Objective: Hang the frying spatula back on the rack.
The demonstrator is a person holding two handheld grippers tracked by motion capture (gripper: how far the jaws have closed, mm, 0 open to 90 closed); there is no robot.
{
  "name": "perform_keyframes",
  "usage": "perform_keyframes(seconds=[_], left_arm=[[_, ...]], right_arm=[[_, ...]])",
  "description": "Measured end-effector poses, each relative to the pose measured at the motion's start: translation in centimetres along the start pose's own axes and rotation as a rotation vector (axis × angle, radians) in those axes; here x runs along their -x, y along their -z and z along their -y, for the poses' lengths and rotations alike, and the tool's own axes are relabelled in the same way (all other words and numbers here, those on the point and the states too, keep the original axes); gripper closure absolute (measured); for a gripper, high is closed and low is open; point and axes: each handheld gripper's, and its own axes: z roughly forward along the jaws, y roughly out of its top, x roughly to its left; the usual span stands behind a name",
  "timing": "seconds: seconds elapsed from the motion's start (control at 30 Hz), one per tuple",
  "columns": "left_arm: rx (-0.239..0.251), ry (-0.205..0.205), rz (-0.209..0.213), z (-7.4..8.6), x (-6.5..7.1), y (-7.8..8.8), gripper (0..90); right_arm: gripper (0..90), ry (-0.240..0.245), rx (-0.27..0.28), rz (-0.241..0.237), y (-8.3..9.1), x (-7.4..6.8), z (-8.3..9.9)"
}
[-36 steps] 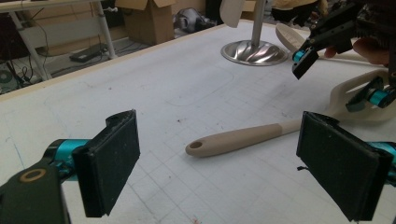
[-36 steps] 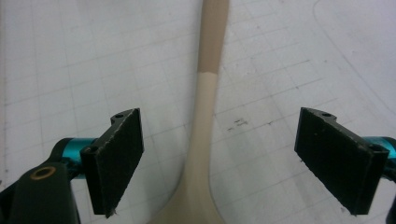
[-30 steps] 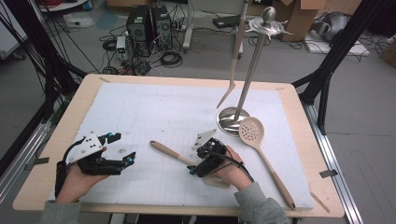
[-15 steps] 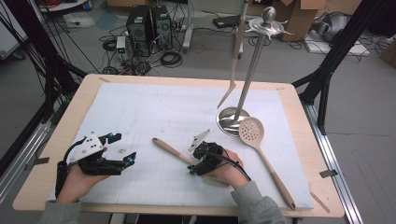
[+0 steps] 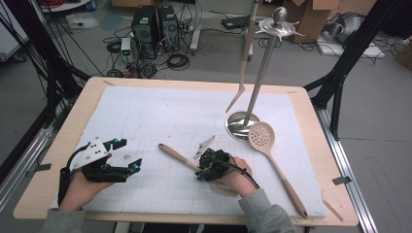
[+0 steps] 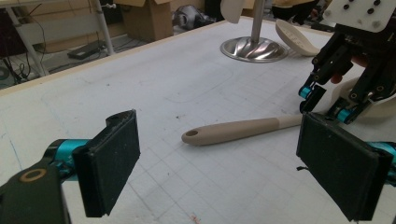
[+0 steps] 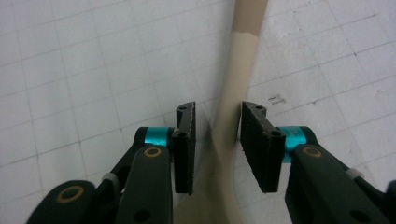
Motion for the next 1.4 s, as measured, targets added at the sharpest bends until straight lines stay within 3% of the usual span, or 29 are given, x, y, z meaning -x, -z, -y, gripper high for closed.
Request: perform_keyframes(seconds=[0.2,0.4,0.7,0.83,1.1,1.4], left_arm=[[0.002,0.003,0.001,0.0,0.0,0.1,13.7],[0.002,0.001,-0.001,-0.1,0.0,0.1,13.8],[0.003,0.0,-0.002,-0.1,0.0,0.1,13.8],[0.012,0.006,-0.012,-0.1,-0.2,0.3,13.8],[0.031,0.009,-0.026,-0.3,-0.6,1.0,13.7],[0.027,0.017,-0.025,-0.1,-0.7,1.0,13.7]], right_arm=[[74.9,-0.025,-0.006,0.027,0.1,-0.2,0.1],[77.3,0.01,-0.013,0.051,0.1,-0.7,0.0],[77.8,-0.028,0.026,0.001,0.3,-0.1,0.4],[77.8,-0.015,0.058,-0.012,0.7,-0.1,0.5],[77.8,-0.041,0.104,-0.033,2.3,0.2,1.3],[77.8,-0.043,0.158,-0.045,5.5,0.3,2.5]])
